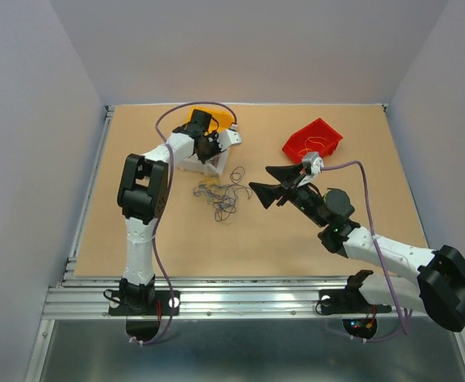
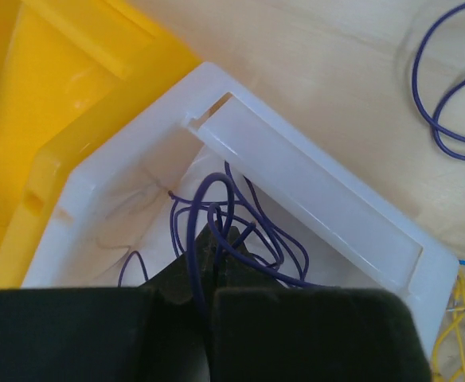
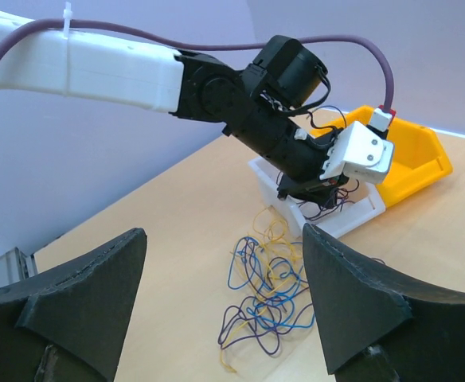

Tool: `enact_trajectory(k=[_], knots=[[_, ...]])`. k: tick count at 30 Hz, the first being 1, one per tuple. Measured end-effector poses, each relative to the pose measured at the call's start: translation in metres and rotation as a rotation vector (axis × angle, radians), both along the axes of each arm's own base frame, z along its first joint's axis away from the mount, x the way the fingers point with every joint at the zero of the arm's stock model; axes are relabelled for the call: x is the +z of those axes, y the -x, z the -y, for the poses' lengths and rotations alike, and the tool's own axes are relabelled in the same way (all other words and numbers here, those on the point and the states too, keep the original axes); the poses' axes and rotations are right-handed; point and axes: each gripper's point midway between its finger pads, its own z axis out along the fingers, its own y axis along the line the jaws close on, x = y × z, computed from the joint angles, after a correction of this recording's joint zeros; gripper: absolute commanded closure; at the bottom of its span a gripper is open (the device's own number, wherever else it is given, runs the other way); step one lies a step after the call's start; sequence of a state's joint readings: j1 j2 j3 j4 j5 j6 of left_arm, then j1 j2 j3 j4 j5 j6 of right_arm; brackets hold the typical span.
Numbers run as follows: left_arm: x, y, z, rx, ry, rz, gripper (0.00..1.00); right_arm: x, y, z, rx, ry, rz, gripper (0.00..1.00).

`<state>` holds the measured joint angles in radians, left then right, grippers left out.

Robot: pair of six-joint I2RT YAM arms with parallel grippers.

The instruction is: Untangle the cables

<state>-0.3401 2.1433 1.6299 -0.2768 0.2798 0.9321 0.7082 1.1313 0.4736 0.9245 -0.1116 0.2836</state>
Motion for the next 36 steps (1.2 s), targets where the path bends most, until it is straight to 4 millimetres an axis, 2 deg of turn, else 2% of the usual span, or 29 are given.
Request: enact_trajectory(k=[3, 7, 10, 15, 19, 20, 23, 28, 36], knots=[[-0.003, 0.004, -0.001, -0.024, -0.023, -0.056, 0.75, 0.0, 0.0, 0.0, 0.0, 0.0, 0.0, 0.16], [-0.004, 0.009, -0.005, -0.047, -0.03, -0.125, 0.73, 0.0, 0.0, 0.0, 0.0, 0.0, 0.001, 0.16], [-0.009, 0.024, -0.008, -0.065, -0.041, -0.185, 0.73, 0.002, 0.001, 0.001, 0.0, -0.003, 0.005, 0.16], [-0.019, 0.045, -0.013, -0.062, -0.06, -0.246, 0.62, 0.006, 0.002, 0.002, -0.001, -0.008, 0.014, 0.16], [-0.006, 0.054, -0.016, -0.04, -0.063, -0.226, 0.56, 0.006, 0.002, 0.002, -0.001, -0.007, 0.015, 0.16], [-0.002, 0.053, -0.017, -0.032, -0.06, -0.215, 0.51, 0.006, 0.002, 0.002, -0.001, -0.007, 0.015, 0.16], [0.017, 0.046, -0.016, -0.01, -0.048, -0.158, 0.44, 0.006, 0.002, 0.002, -0.001, -0.007, 0.015, 0.16], [0.042, 0.037, -0.018, 0.018, -0.03, -0.079, 0.43, 0.006, 0.002, 0.002, 0.0, -0.007, 0.015, 0.16], [0.045, 0.035, -0.026, 0.053, -0.001, -0.072, 0.43, 0.006, 0.002, 0.002, 0.0, -0.007, 0.015, 0.16]])
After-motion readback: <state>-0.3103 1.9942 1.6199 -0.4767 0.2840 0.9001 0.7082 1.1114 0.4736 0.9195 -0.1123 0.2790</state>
